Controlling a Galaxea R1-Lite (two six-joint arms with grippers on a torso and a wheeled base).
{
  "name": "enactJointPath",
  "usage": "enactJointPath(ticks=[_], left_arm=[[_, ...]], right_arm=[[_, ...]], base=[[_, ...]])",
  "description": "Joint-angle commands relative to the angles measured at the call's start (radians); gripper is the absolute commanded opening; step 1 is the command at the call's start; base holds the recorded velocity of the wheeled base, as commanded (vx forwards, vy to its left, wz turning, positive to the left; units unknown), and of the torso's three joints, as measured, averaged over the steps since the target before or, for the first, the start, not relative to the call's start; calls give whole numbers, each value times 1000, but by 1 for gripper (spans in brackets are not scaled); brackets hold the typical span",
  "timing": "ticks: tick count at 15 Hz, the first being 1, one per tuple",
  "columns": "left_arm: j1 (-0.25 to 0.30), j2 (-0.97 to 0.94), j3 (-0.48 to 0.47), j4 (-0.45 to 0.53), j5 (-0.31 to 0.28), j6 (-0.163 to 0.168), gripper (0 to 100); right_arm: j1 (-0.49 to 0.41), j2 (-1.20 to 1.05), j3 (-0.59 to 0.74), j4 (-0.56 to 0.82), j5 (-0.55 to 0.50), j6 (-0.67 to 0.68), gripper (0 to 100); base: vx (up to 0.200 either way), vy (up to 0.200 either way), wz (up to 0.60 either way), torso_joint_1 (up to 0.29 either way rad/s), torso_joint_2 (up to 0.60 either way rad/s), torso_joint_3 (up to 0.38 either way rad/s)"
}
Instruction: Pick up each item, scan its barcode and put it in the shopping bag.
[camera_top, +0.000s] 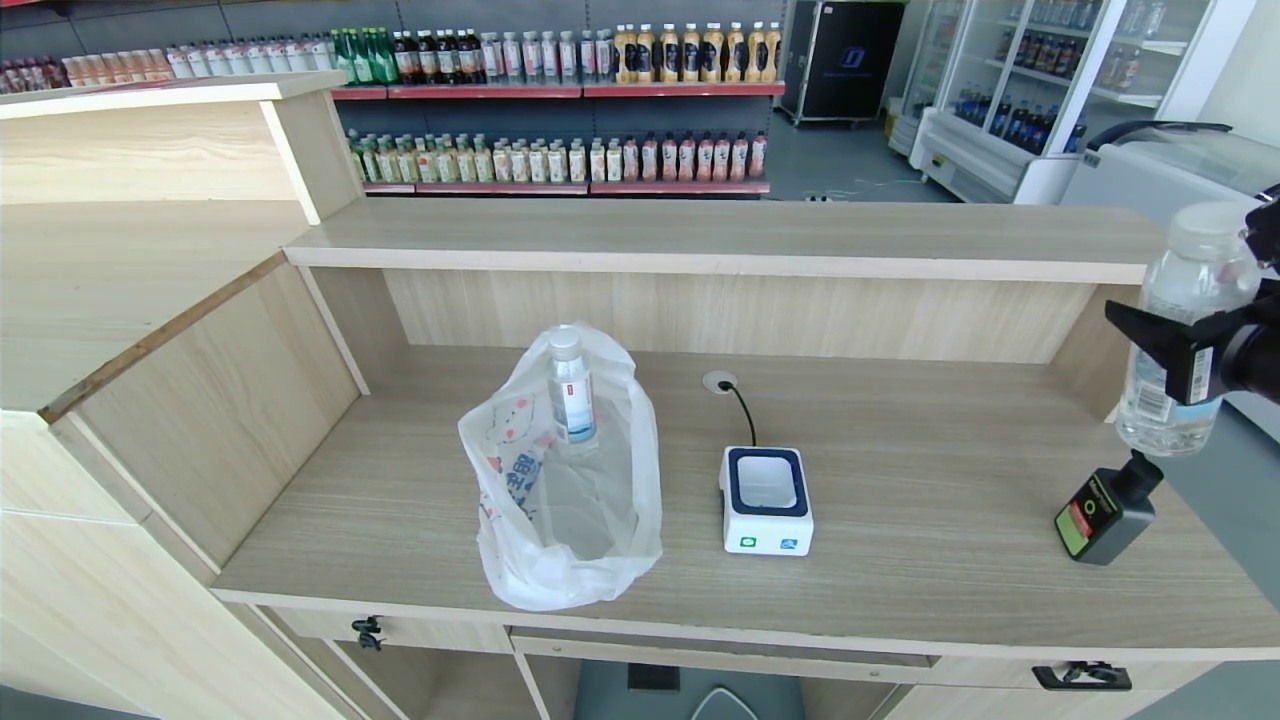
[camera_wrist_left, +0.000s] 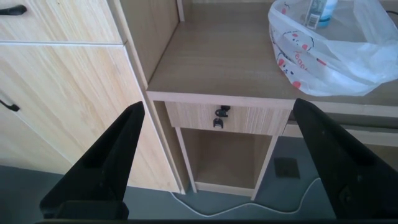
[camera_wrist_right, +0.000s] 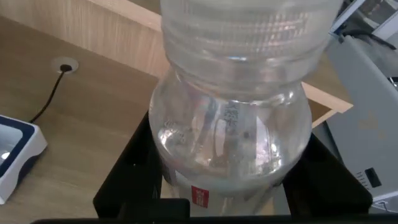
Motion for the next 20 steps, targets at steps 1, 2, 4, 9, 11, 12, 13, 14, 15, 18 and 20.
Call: enactJointPath(ticks=[1, 2, 4, 9, 11, 12, 13, 14, 15, 18, 20], left_arm=[[0, 0, 0, 0, 0, 0, 100], [0, 0, 0, 0, 0, 0, 100], [0, 0, 0, 0, 0, 0, 100], [0, 0, 0, 0, 0, 0, 100], [0, 0, 0, 0, 0, 0, 100], [0, 0, 0, 0, 0, 0, 100], [0, 0, 0, 0, 0, 0, 100], [0, 0, 0, 0, 0, 0, 100], [0, 0, 0, 0, 0, 0, 100], [0, 0, 0, 0, 0, 0, 100], [0, 0, 0, 0, 0, 0, 100]], right_arm=[[-1, 30, -5, -19, 1, -17, 0], [2, 32, -7, -20, 1, -21, 0], [22, 36, -10, -20, 1, -39, 0], [32, 93, -10, -43, 101, -114, 0], [46, 134, -8, -79, 101, -145, 0], [57, 159, -4, -122, 101, -148, 0], [71, 180, 4, -162, 101, -149, 0], [80, 194, 7, -188, 101, -149, 0], [95, 213, 11, -220, 101, -152, 0], [128, 274, 24, -309, 101, -177, 0], [149, 331, 34, -376, 102, -180, 0]], base=[[0, 0, 600, 2, 2, 2], [0, 0, 600, -7, -2, 2], [0, 0, 600, 7, 7, 0], [0, 0, 120, 1, 0, 0], [0, 0, 0, 0, 0, 0], [0, 0, 0, 0, 0, 0], [0, 0, 0, 0, 0, 0], [0, 0, 0, 0, 0, 0], [0, 0, 0, 0, 0, 0], [0, 0, 0, 0, 0, 0], [0, 0, 0, 0, 0, 0]])
